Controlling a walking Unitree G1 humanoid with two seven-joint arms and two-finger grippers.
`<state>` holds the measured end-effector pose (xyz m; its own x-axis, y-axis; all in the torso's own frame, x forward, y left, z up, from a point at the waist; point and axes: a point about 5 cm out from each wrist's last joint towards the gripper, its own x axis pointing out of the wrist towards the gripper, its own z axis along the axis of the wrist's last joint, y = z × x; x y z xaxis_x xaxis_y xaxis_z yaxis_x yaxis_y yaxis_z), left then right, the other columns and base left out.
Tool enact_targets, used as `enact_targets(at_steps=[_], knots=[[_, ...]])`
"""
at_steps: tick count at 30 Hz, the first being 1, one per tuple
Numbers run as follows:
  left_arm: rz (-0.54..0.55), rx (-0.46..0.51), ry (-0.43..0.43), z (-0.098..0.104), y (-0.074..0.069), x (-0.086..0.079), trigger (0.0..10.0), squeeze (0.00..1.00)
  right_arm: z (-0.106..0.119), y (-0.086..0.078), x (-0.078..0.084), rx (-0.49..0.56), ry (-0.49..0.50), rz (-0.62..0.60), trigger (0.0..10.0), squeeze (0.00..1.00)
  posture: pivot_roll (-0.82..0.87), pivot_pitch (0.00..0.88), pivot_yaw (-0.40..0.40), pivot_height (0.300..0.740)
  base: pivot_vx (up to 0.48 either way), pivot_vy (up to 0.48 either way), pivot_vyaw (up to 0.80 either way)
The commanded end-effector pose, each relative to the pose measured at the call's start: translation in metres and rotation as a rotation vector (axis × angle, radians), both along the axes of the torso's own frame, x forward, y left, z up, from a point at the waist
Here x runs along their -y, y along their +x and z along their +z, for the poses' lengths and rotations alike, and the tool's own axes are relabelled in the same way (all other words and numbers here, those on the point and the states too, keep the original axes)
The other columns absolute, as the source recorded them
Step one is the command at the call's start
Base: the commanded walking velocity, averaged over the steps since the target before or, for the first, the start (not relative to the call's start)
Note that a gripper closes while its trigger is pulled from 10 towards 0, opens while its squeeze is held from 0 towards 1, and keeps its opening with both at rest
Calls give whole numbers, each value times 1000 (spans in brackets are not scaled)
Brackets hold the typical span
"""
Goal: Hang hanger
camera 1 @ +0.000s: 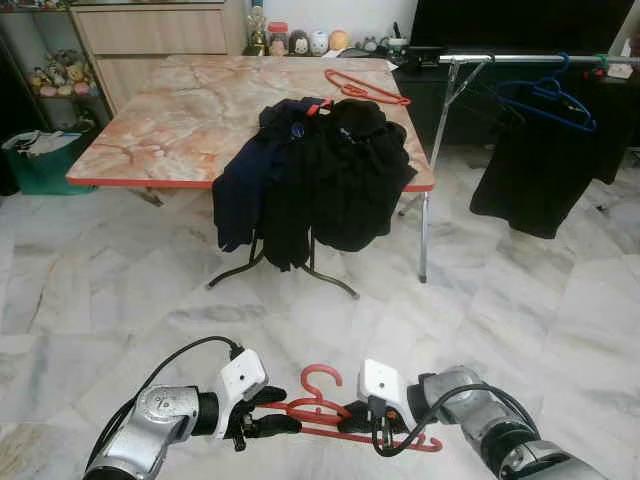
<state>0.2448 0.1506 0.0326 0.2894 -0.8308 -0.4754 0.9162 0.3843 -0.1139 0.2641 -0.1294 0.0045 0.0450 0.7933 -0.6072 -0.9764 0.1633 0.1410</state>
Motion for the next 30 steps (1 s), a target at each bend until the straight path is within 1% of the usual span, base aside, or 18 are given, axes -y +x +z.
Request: enact_targets(at_steps=[1, 8, 16, 17, 18, 19, 20, 22, 30], knots=[[-12, 6, 7, -1, 1, 2, 10000, 0, 8, 6, -4, 6, 44, -2, 10000, 0, 45, 0, -62, 716, 0, 0, 0], [6, 14, 9, -3, 4, 3, 10000, 0, 9, 6, -5, -11, 64, 7, 10000, 0, 45, 0, -63, 716, 0, 0, 0], [-1, -1, -3, -4, 3, 4, 10000, 0, 9, 7, -4, -1, 60, 5, 10000, 0, 44, 0, -65, 716, 0, 0, 0], [-2, 0, -1, -4, 3, 4, 7725, 0, 9, 7, -4, -1, 57, 4, 10000, 0, 44, 0, -65, 716, 0, 0, 0], [-3, -1, -1, -4, 3, 4, 6706, 0, 9, 7, -4, 0, 55, 5, 10000, 0, 44, 0, -65, 716, 0, 0, 0], [-5, -1, -3, -4, 4, 5, 588, 0, 9, 7, -5, 1, 54, 6, 10000, 0, 44, 0, -65, 716, 0, 0, 0], [-6, 0, -5, -3, 4, 5, 118, 0, 9, 7, -5, 0, 55, 6, 10000, 0, 41, 0, -65, 716, 0, 0, 0], [-11, -4, -13, -3, 4, 6, 0, 0, 9, 7, -5, 0, 56, 6, 10000, 0, 41, 0, -65, 716, 0, 0, 0], [-28, -36, -27, -4, 2, 7, 0, 0, 10, 9, -6, 10, 62, -6, 10000, 0, 40, 0, -67, 716, 0, 0, 0]])
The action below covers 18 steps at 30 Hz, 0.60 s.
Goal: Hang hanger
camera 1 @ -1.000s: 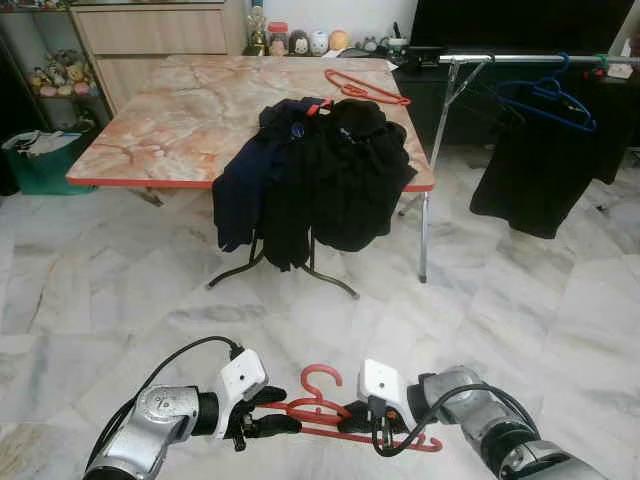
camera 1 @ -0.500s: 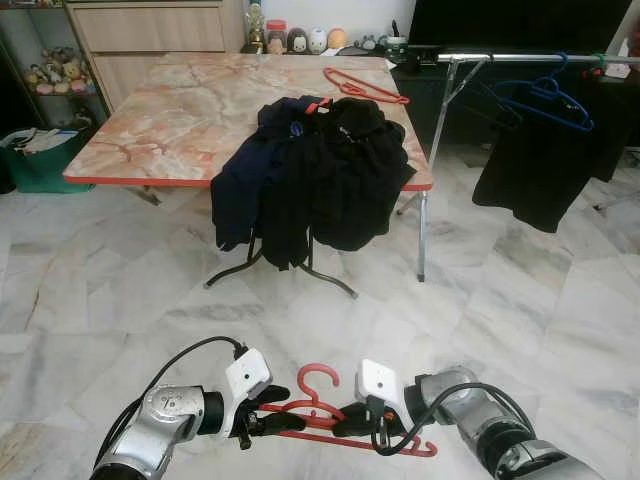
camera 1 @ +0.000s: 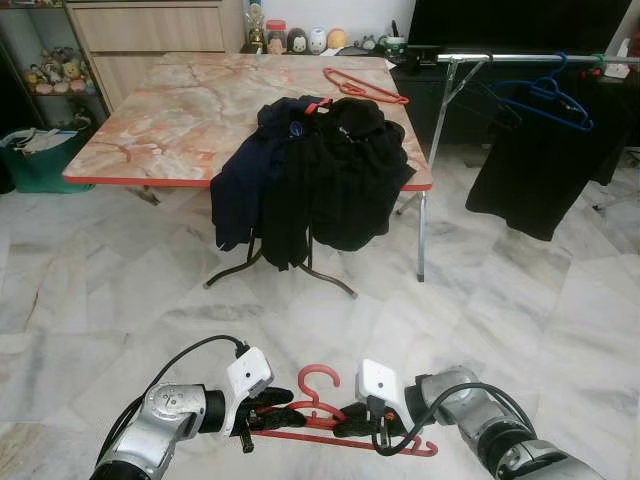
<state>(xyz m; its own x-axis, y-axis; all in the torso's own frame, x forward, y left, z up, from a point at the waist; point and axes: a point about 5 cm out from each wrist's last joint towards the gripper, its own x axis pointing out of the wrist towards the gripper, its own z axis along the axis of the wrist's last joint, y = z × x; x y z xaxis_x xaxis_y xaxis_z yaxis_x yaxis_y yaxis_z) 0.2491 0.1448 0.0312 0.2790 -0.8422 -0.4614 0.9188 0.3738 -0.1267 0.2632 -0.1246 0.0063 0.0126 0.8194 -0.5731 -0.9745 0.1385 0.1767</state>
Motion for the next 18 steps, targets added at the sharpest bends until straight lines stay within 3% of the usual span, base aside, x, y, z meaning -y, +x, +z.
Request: enact_targets(at_steps=[1, 2, 3, 7, 8, 12, 14, 15, 16, 17, 18], knots=[[-24, -37, -11, -3, -3, 2, 2235, 0, 8, 10, -2, 39, 20, -25, 10000, 0, 40, 0, -67, 716, 0, 0, 0], [-25, -37, -12, -3, -4, 2, 2235, 0, 8, 10, -2, 38, 21, -25, 10000, 0, 40, 0, -67, 716, 0, 0, 0], [-30, -44, -14, -4, -4, 3, 6431, 0, 9, 10, -2, 38, 22, -25, 10000, 0, 43, 0, -69, 716, 0, 0, 0], [-43, -55, -14, -4, -6, 4, 6275, 0, 9, 10, -3, 40, 24, -27, 10000, 0, 43, 0, -69, 716, 0, 0, 0], [-56, -61, -7, -5, -7, 4, 7490, 0, 9, 11, -3, 42, 24, -30, 10000, 0, 44, 0, -68, 716, 0, 0, 0], [-62, -75, -12, -6, -8, 5, 7647, 0, 9, 11, -4, 46, 24, -34, 10000, 0, 43, 0, -68, 716, 0, 0, 0], [-71, -83, -13, -6, -9, 5, 7294, 0, 9, 11, -4, 47, 25, -36, 10000, 0, 43, 0, -68, 716, 0, 0, 0], [-76, -84, -13, -6, -10, 6, 4078, 0, 9, 11, -4, 48, 26, -37, 10000, 0, 43, 0, -68, 716, 0, 0, 0], [-76, -84, -13, -6, -10, 6, 4078, 0, 9, 11, -4, 48, 26, -37, 10000, 0, 43, 0, -68, 716, 0, 0, 0], [-77, -84, -14, -6, -10, 6, 0, 0, 10, 12, -4, 49, 25, -36, 10000, 0, 43, 0, -68, 716, 0, 0, 0], [-77, -84, -15, -6, -10, 6, 0, 0, 10, 12, -4, 50, 25, -36, 10000, 0, 43, 0, -68, 716, 0, 0, 0]])
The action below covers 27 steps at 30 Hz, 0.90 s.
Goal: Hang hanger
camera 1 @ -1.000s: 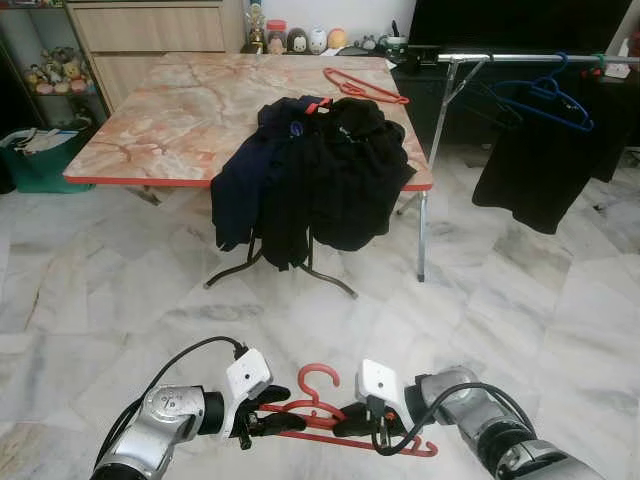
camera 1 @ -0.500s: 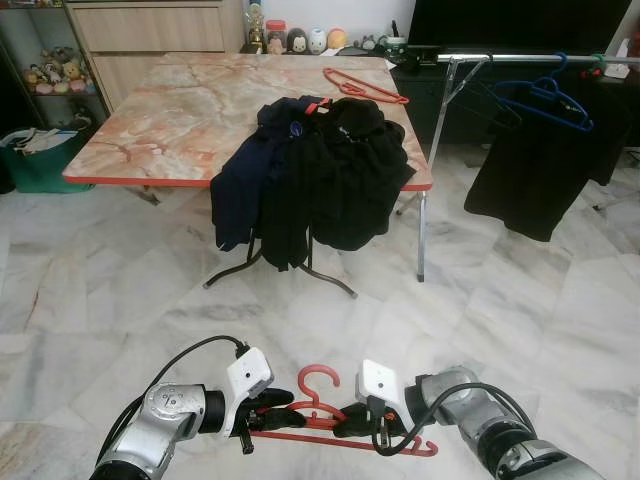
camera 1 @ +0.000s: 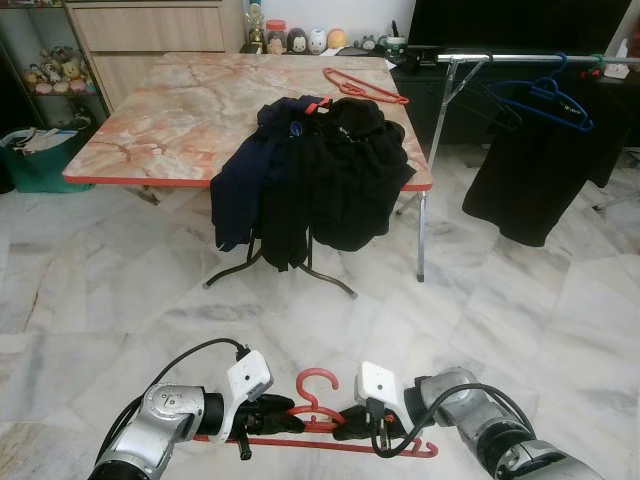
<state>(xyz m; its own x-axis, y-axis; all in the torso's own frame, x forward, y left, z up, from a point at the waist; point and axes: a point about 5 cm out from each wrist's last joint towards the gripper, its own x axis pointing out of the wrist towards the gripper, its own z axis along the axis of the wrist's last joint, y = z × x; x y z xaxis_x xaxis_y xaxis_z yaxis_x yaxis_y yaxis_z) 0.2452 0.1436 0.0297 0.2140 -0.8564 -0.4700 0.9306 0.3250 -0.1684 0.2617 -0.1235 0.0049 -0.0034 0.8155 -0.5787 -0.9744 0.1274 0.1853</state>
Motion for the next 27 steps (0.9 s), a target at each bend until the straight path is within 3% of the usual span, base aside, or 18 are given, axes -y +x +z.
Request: enact_targets(at_steps=[1, 20, 21, 22, 27], knots=[[-25, -40, -13, -5, -6, 5, 0, 0, 11, 13, -3, 60, 32, -48, 10000, 0, 43, 0, -68, 716, 0, 0, 0], [-15, -22, -2, -5, -5, 1, 0, 0, 6, 9, 3, 21, 4, -50, 10000, 31, 43, 0, -72, 716, 0, 0, 0], [-15, -22, -2, -5, -5, 1, 0, 0, 5, 8, 3, 19, 3, -50, 10000, 596, 43, 0, -72, 716, 0, 0, 0], [-16, -21, -1, -6, -5, 1, 0, 0, 5, 8, 3, 12, 2, -51, 10000, 1000, 43, 0, -72, 716, 0, 0, 0], [-33, -4, 27, -8, -6, 0, 0, 0, 0, 3, 6, -4, -16, -51, 10000, 1000, 43, 0, -73, 716, 0, 0, 0]])
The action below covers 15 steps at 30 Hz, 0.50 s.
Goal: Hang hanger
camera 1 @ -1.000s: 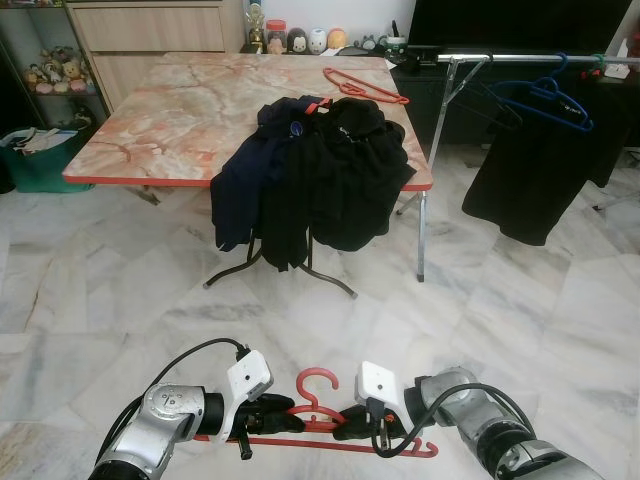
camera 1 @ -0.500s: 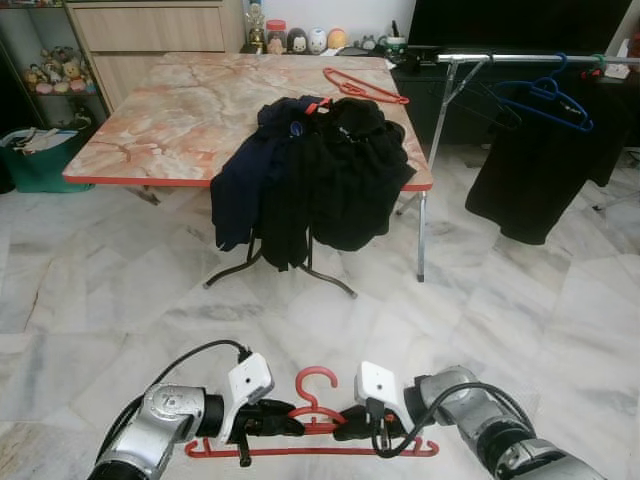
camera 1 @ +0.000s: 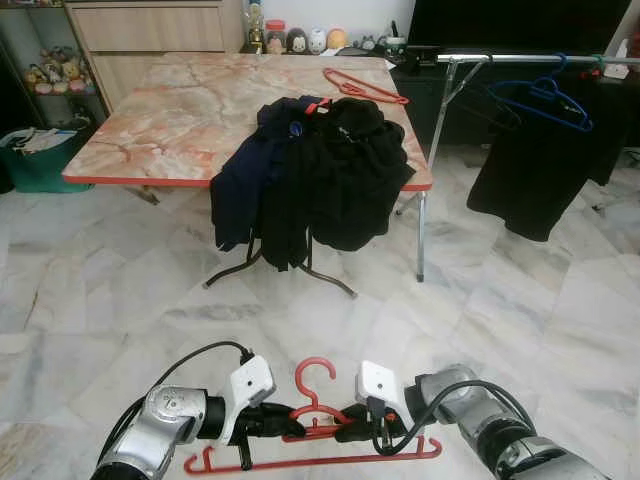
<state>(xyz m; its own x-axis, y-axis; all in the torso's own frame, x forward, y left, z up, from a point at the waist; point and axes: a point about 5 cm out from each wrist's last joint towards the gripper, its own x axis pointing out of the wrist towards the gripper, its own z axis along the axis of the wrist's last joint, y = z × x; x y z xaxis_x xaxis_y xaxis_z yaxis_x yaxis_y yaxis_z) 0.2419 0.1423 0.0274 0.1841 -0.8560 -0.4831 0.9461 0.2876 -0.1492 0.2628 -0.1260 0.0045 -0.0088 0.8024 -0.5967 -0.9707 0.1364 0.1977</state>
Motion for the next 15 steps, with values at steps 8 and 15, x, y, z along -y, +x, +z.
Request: enact_targets(at_steps=[8, 15], knots=[[0, 20, 74, -9, -2, -5, 0, 0, -1, 2, 8, 9, -21, -53, 10000, 1000, 42, 0, -74, 716, 0, 0, 0], [-9, 67, 120, -11, 0, -7, 0, 0, -2, 1, 11, 13, -41, -48, 10000, 1000, 41, 0, -73, 716, 0, 0, 0]])
